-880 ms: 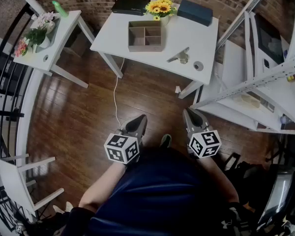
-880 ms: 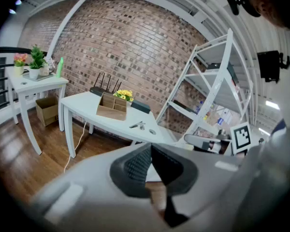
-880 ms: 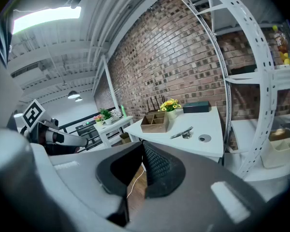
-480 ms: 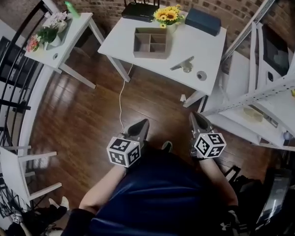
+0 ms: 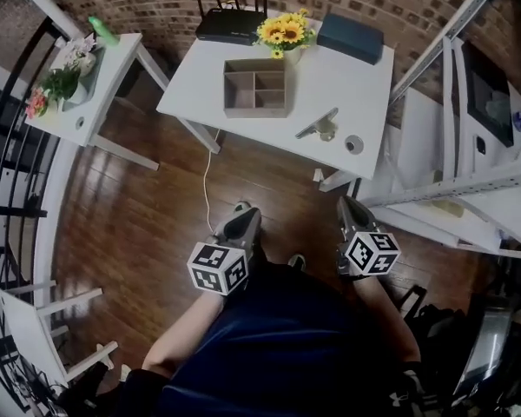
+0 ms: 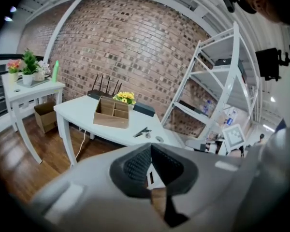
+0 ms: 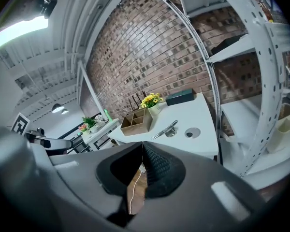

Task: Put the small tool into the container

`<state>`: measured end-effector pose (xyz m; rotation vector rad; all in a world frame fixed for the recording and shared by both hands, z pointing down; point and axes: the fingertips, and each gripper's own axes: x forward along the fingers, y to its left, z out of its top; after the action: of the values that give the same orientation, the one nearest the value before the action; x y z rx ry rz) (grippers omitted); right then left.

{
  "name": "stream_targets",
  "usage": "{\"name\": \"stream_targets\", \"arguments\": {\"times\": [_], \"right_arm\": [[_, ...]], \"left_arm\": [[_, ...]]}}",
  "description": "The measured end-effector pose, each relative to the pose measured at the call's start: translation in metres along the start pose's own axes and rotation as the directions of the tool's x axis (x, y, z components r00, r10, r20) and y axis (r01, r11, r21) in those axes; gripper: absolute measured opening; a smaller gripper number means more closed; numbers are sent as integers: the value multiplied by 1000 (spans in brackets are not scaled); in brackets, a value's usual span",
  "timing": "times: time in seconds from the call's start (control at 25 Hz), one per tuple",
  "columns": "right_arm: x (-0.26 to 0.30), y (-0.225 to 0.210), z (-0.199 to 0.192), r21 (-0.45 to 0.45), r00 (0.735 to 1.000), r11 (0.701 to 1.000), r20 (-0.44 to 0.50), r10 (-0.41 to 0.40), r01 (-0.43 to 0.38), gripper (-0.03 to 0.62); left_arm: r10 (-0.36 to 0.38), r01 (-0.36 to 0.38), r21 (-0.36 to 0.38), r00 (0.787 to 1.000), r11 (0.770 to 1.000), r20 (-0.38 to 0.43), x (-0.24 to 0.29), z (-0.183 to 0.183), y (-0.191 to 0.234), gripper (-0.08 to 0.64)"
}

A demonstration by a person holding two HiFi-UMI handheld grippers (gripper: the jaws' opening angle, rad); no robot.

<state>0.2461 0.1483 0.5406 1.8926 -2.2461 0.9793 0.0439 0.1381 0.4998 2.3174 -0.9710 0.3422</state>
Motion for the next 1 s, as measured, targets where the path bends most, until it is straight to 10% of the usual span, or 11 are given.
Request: {"name": "stream_targets", "arguments": {"times": [0.44,1.0], "right_arm": [[97,-7,58,361,986,923,49,-160,132,12],[179,-110,28,484,953,821,-140,-267,301,141]], "left_arm": [[-151,151,14,988,988,-14,51,83,111,28],[15,-11,35,993,999,-116,81,91,217,137]]}}
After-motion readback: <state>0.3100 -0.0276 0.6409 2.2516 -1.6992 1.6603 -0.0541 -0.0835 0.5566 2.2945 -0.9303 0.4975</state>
